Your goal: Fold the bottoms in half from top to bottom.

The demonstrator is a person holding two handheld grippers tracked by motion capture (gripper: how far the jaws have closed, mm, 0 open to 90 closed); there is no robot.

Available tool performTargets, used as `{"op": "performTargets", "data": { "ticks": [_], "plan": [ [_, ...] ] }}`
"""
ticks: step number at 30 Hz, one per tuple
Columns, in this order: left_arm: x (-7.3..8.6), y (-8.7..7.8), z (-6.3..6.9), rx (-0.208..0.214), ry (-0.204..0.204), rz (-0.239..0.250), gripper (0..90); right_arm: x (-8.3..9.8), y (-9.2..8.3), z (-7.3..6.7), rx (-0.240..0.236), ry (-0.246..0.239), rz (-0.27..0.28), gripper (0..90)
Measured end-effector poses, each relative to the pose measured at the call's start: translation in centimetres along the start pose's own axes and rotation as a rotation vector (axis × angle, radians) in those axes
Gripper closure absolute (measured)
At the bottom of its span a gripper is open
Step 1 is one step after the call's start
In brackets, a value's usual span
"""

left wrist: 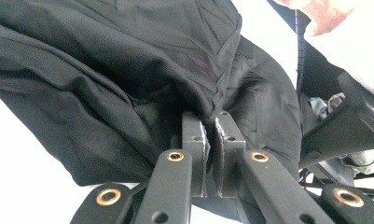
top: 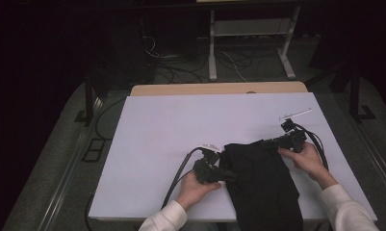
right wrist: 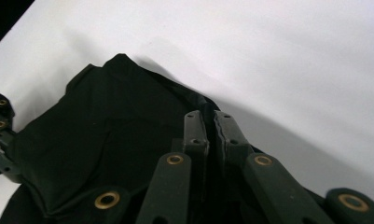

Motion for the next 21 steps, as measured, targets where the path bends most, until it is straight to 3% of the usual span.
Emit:
{"op": "performTargets", "data": {
  "ticks": [8,15,21],
  "plan": [
    [0.1,0.2,0.1,-0.01,0.008,-0.007,81.6,0.4,-1.2,-0.9,-0.067,0.043,0.035,84.3],
    [0.1,0.2,0.2,-0.02,0.019,-0.008,78.0,1.0,-1.9,-1.6,-0.067,0.041,0.053,84.4],
    [0.0,0.1,0.4,-0.06,0.052,-0.005,65.0,1.5,-2.8,-2.0,-0.073,0.046,0.092,84.4]
  ]
}}
Point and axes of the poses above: each handheld gripper's, and its own axes: y roughly forward along the jaws, x roughly out of its underside, z roughly to its right, the point moved 3 cm from there along y, roughly forward along the jaws, and after that the axes turned 13 degrees about y, right-handed, at the moved point
